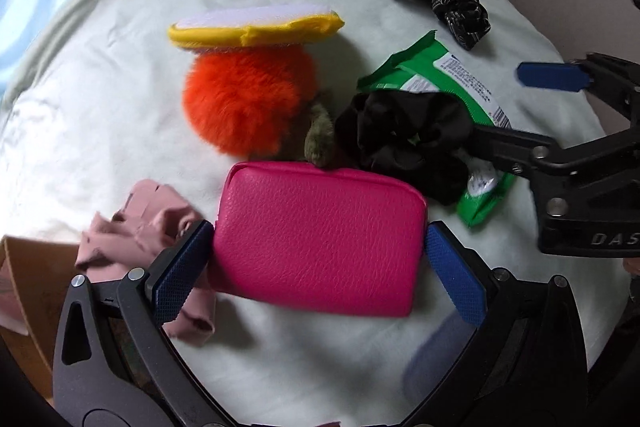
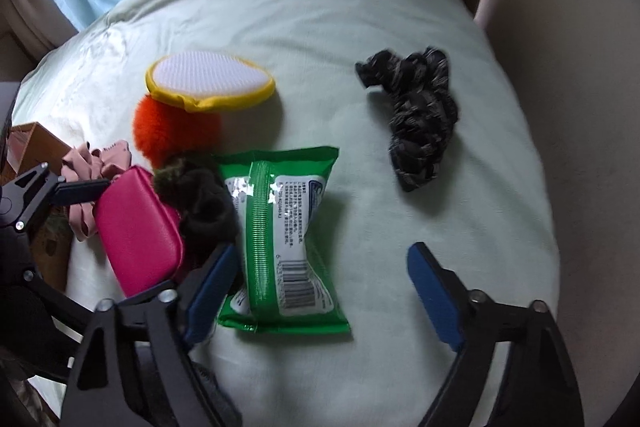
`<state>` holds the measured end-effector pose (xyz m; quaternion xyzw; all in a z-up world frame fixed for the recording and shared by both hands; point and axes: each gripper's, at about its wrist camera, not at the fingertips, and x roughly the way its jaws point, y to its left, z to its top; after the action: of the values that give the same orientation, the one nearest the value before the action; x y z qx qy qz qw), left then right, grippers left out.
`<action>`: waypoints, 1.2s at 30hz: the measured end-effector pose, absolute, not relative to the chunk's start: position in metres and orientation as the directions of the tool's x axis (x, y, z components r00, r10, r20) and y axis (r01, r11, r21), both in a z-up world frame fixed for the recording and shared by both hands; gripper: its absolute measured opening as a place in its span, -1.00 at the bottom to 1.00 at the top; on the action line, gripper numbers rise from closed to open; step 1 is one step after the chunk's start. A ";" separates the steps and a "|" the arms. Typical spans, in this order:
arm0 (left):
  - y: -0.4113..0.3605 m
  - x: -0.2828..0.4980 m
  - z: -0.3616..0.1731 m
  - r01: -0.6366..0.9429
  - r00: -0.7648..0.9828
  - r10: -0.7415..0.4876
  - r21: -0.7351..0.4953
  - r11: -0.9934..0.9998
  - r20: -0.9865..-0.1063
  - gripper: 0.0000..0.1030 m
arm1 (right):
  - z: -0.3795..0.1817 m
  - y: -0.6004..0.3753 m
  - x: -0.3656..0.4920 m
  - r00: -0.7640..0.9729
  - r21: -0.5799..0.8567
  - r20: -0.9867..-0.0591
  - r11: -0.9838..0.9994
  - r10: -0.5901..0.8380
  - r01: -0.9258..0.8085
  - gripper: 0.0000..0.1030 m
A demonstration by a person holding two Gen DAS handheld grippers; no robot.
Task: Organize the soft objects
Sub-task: 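Reach the left tool to the pink pouch while the right tool reaches the green wipes packet, then grasp and lift the pink pouch with the left tool while the right tool lifts the wipes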
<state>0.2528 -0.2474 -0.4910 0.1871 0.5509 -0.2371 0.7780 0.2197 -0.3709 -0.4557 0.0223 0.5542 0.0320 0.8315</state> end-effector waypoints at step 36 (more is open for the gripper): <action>-0.192 0.237 -0.442 0.510 0.269 -0.310 -0.138 0.849 -0.912 0.39 | -0.434 -0.373 0.196 0.475 0.215 -0.864 0.975 0.166 0.051 -0.38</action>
<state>0.2373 -0.1918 -0.4422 0.0918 0.5462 -0.2590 0.7913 0.1961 -0.3727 -0.4342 0.1059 0.5114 0.0337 0.8521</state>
